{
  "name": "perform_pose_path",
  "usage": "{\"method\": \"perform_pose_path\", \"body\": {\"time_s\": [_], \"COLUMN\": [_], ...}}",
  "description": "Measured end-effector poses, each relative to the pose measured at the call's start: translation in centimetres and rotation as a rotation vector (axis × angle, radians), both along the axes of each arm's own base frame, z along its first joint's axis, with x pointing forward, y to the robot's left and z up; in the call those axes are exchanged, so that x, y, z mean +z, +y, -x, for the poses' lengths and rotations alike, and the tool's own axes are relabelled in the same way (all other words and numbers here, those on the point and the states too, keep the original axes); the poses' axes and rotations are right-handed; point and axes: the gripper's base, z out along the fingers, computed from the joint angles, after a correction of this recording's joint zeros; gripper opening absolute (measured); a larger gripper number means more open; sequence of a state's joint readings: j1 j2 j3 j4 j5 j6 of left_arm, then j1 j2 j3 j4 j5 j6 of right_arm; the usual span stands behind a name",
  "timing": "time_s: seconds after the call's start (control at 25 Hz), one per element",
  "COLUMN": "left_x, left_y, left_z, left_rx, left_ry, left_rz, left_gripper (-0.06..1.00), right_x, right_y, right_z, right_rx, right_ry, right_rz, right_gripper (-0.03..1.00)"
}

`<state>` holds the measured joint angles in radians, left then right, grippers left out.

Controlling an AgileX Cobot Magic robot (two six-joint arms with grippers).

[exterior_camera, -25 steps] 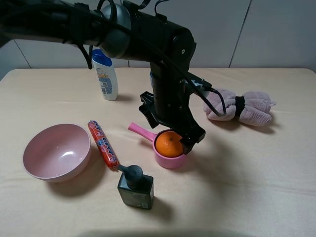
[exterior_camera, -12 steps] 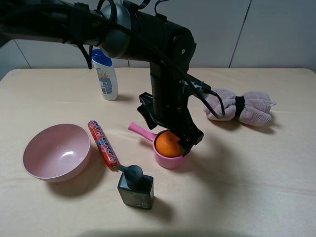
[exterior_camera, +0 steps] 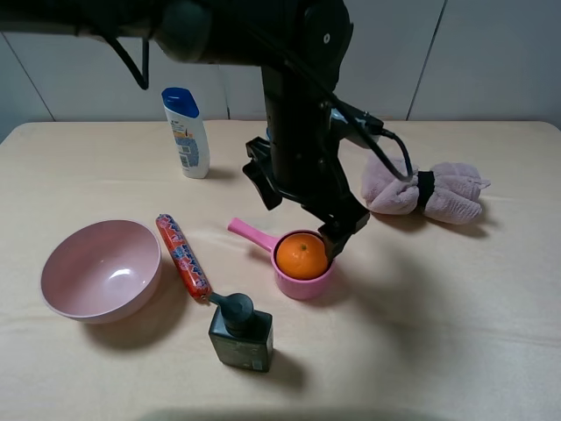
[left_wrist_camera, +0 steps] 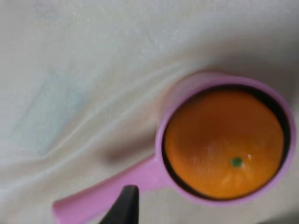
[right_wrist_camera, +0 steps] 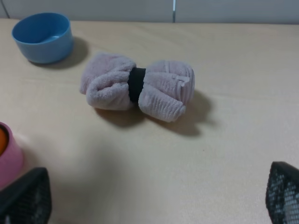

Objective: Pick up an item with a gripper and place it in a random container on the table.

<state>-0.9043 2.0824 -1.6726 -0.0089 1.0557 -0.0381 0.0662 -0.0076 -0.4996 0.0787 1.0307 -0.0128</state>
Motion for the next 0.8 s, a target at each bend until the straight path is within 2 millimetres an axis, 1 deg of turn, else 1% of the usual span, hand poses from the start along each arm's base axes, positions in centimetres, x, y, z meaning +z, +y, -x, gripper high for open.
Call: {"method": "perform_pose_path", "body": {"time_s": [0.32, 0.8], "left_x": [4.4, 11.1], "left_y": [1.7, 3.8], "left_z": [1.3, 3.0], "left_rx": [-0.001, 0.0], "left_ry": [0.005, -0.096], "left_rz": [-0.006, 0.122], "left_gripper": [0.99, 0.99], "right_x": [0.0, 0.0], "right_y": [0.0, 0.0], "right_z": [0.0, 0.0], "right_rx": [0.0, 0.0], "right_ry": [0.0, 0.0], "right_rz": [0.0, 0.0], "right_gripper": [0.69, 0.69]}}
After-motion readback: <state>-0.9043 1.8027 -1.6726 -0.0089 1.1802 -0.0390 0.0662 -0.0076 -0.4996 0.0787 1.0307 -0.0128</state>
